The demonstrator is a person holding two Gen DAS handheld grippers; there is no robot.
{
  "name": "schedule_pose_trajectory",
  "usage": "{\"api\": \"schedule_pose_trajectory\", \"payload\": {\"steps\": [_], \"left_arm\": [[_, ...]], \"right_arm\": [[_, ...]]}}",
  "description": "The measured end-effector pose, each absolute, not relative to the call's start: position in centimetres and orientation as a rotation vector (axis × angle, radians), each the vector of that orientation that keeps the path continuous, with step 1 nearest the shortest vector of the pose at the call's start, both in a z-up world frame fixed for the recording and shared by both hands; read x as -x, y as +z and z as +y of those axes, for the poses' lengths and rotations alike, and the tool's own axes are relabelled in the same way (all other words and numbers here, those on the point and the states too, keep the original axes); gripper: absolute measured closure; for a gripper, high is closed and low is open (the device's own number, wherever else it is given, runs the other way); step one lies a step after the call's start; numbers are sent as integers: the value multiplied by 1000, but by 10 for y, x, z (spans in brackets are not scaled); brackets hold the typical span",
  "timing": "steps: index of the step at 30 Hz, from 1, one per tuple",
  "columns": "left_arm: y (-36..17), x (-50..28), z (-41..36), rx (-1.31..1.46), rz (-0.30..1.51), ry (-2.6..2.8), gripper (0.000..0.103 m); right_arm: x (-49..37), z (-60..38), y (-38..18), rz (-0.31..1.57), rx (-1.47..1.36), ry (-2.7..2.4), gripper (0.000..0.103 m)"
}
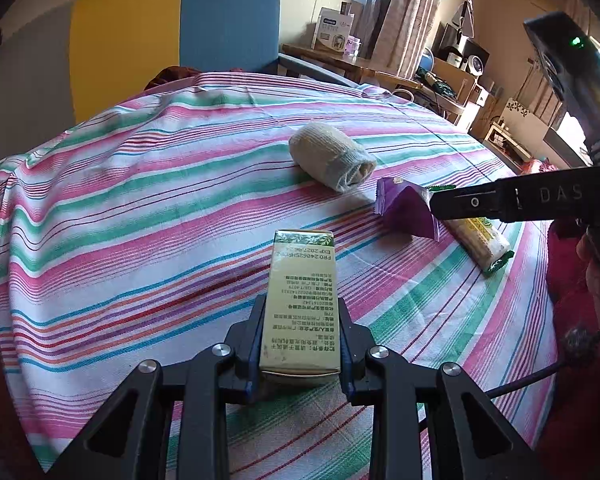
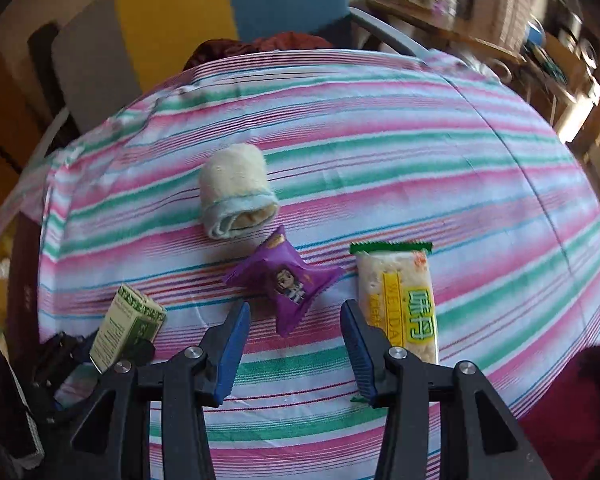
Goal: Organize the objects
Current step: 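Grasp the purple snack packet with the right tool while the left tool holds the green box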
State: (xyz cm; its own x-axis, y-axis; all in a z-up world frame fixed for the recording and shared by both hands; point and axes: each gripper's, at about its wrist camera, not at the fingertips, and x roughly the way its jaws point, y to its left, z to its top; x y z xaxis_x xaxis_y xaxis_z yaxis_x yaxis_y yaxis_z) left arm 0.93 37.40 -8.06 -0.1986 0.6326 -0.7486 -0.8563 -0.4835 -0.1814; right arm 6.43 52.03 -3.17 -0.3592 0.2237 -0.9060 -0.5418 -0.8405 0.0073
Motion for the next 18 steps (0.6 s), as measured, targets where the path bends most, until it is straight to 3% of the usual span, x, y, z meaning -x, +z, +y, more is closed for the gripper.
{"api": "schedule_pose_trajectory", "payload": {"steps": [6, 12, 18], "left_arm": [[-81, -8, 373, 978, 332, 1849, 72], [-81, -8, 373, 979, 328, 1846, 72], [-81, -9, 372, 984, 315, 1841, 72]], "right_arm": [[-27, 522, -52, 191, 1631, 2222, 55], [-17, 536, -67, 246, 1605, 2193, 55], [-30, 519, -65, 319, 1578, 2220, 80]]}}
